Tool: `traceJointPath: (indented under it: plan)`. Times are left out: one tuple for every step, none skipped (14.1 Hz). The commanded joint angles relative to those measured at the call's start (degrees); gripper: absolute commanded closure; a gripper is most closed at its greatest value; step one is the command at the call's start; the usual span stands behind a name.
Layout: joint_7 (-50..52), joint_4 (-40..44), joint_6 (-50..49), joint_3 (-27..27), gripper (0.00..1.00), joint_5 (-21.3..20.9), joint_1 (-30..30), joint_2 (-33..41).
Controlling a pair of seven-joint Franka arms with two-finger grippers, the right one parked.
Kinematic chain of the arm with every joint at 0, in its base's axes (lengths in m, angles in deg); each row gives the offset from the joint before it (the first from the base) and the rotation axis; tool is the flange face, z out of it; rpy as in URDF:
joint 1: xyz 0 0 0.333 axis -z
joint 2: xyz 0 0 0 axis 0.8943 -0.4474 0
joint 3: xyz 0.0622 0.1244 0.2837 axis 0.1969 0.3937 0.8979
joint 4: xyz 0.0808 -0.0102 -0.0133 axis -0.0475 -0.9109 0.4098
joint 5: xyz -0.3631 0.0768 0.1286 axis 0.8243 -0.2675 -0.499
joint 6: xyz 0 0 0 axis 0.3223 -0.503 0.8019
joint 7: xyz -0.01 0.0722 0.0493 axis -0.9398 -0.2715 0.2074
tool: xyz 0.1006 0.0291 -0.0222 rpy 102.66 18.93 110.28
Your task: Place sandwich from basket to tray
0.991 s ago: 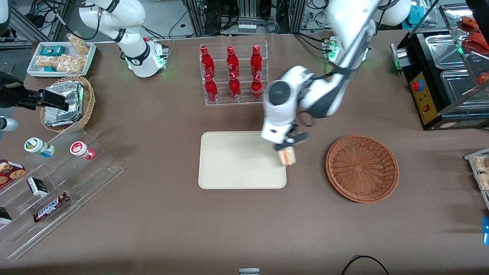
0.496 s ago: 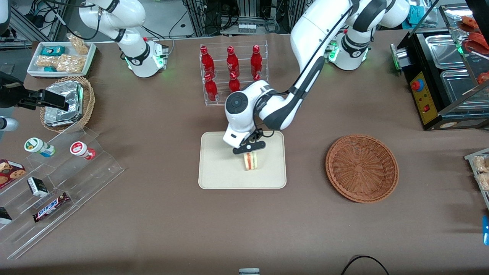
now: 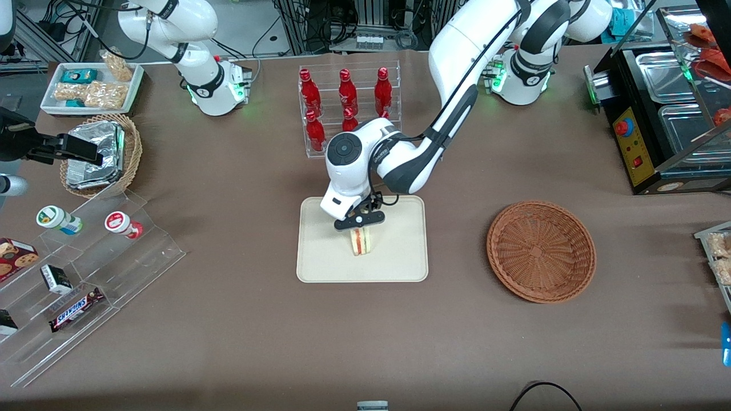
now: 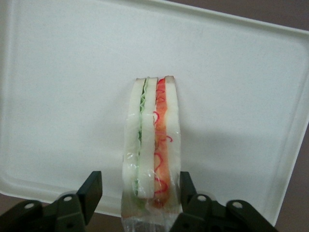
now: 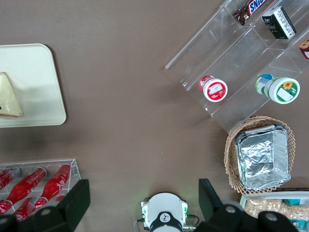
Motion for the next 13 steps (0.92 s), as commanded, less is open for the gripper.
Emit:
traceJointPath:
  plan:
    - [-0.8,1.6,-2.2,0.5,0.00,-1.0,-0.6,1.6]
    - [-1.1,1.6,-3.4,0.8,0.00,-1.0,-1.4,2.8]
    - [-1.3,1.5,-5.4,0.7,0.00,-0.9,-2.6,4.5]
    - [-2.6,1.1,-7.3,0.7,0.00,-0.4,-4.5,7.3]
    - [-3.6,0.6,-9.8,0.5,0.00,0.0,-6.4,10.1]
    - [-4.3,0.2,-14.9,0.4,0.00,1.6,-9.0,12.5]
    - [-6.4,0.2,-18.6,0.4,0.00,3.4,-11.3,14.2]
    - [-10.9,0.1,-22.2,0.5,0.00,4.1,-13.1,16.1]
    - [-14.6,0.1,-26.6,0.5,0.00,4.1,-15.5,17.9]
    - [-17.1,0.0,-30.0,0.5,0.00,4.1,-17.9,19.4]
    - [-19.9,0.0,-31.9,0.5,0.00,4.1,-20.1,20.7]
    - [-22.5,0.0,-33.0,0.5,0.00,4.2,-22.1,22.0]
    - [-24.9,0.0,-35.1,0.5,0.00,4.1,-24.3,23.8]
